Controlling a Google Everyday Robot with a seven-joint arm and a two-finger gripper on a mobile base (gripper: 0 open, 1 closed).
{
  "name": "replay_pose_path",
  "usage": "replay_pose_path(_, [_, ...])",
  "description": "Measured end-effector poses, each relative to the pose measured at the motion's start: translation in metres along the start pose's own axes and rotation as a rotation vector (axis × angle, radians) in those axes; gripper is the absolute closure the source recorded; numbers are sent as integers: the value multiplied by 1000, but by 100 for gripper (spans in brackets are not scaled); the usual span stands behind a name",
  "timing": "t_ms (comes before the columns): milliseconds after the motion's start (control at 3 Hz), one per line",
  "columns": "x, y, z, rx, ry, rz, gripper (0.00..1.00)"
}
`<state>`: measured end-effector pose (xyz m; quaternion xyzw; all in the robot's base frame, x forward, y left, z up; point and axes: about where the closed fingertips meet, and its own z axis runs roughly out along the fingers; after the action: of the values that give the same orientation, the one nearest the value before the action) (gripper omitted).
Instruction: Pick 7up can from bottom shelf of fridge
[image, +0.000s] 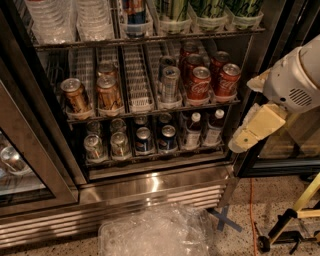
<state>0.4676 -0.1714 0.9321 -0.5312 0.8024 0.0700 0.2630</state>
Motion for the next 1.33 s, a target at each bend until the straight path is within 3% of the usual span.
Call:
replay_pose_path(333, [0,0,0,0,0,0,0])
replay_pose_path(667, [-13,5,20,-47,-81,1,0])
replay_pose_path(1000, [-29,28,72,-140,-245,80,0])
replay_pose_path(1333, [-59,63,118,-207,-399,205,0])
